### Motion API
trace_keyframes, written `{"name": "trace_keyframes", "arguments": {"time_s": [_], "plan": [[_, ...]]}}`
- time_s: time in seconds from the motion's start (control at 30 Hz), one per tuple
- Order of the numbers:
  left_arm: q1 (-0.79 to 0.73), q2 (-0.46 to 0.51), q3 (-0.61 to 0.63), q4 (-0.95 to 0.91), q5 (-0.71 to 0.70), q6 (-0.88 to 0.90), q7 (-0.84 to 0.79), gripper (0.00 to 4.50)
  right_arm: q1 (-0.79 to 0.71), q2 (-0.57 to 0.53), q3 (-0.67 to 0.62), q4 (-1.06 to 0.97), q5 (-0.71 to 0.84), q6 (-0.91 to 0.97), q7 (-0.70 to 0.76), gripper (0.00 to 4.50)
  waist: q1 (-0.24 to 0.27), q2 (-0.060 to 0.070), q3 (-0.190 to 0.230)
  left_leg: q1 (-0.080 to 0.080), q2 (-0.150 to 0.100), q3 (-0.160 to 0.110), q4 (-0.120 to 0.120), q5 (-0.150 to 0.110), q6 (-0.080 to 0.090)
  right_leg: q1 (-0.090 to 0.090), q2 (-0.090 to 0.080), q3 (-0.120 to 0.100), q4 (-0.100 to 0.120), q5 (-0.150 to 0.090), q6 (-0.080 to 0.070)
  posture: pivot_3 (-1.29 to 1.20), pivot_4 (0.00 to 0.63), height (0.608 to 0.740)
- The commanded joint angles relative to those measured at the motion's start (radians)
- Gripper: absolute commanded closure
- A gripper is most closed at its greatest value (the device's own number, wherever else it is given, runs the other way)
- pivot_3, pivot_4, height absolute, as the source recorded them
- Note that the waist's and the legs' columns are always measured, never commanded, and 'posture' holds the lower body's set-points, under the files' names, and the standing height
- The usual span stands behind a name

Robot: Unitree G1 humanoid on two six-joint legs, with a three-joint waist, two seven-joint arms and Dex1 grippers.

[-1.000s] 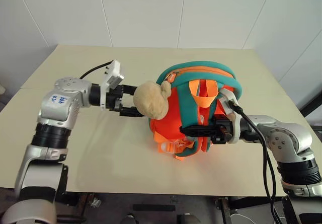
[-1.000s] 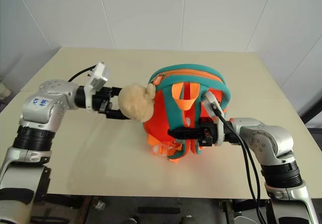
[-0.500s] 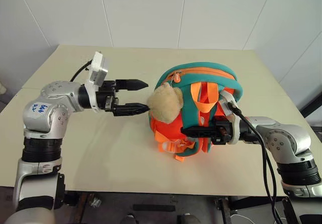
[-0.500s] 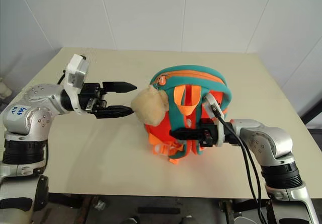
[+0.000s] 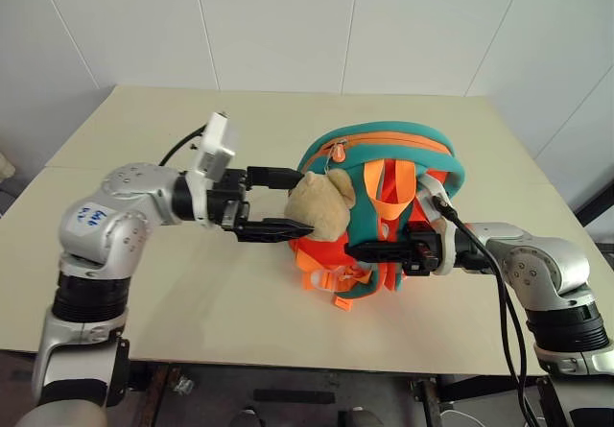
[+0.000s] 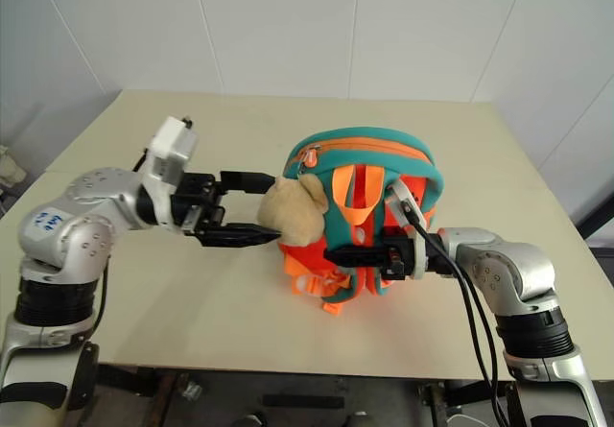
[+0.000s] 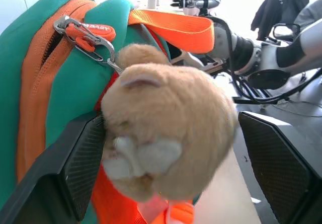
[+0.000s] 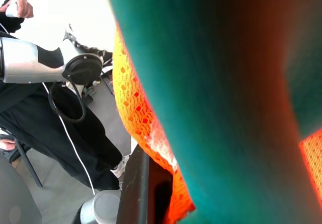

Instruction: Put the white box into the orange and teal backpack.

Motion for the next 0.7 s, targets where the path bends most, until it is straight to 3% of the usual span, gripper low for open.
{"name": "trace_keyframes", "arguments": {"time_s": [0.03,0.1,0.2,0.37,0.5,0.7], "plan": [[-0.025,-0.026,-0.024,0.016,0.067,-0.089,0.036,0.14,-0.013,0.008,0.005,-0.016,0.002,-0.011,0.008,4.5,-0.002,0.0,0.0,0.0,0.0,0.0,0.0,0.0,0.0,0.0,0.0,0.0,0.0,0.0,0.0,0.0,0.15,0.74],[-0.021,-0.034,-0.043,0.029,0.1,-0.136,0.03,0.14,-0.012,0.011,0.004,-0.02,0.002,-0.012,0.005,4.5,-0.003,0.0,0.0,0.0,0.0,0.0,0.0,0.0,0.0,0.0,0.0,0.0,0.0,0.0,0.0,0.0,0.15,0.74],[-0.022,-0.058,-0.027,0.034,0.093,-0.163,0.044,0.69,-0.004,0.009,-0.002,-0.027,0.004,-0.012,0.003,4.5,0.0,0.0,0.0,0.0,0.0,0.0,0.0,0.0,0.0,0.0,0.0,0.0,0.0,0.0,0.0,0.0,0.15,0.74],[-0.033,0.011,0.011,0.029,0.045,-0.106,-0.011,2.09,0.01,0.006,-0.01,-0.036,0.005,-0.014,-0.003,4.5,-0.005,0.0,0.0,0.0,0.0,0.0,0.001,0.0,0.0,0.0,0.0,0.0,0.0,0.0,0.0,0.0,0.15,0.74],[-0.046,0.118,0.061,0.068,0.001,-0.027,-0.06,3.03,0.015,0.01,-0.011,-0.042,0.005,-0.015,-0.012,4.5,-0.007,0.0,0.0,0.0,0.0,0.0,0.0,0.0,0.0,0.0,0.0,0.0,0.0,0.0,0.0,0.0,0.15,0.74],[-0.068,0.231,0.11,0.261,0.059,-0.082,-0.077,3.03,0.04,0.005,-0.029,-0.065,0.009,-0.019,-0.031,4.5,-0.011,0.0,0.0,0.0,0.0,0.0,-0.001,0.0,0.0,-0.001,0.0,0.0,0.0,0.0,0.0,0.0,0.15,0.74]]}}
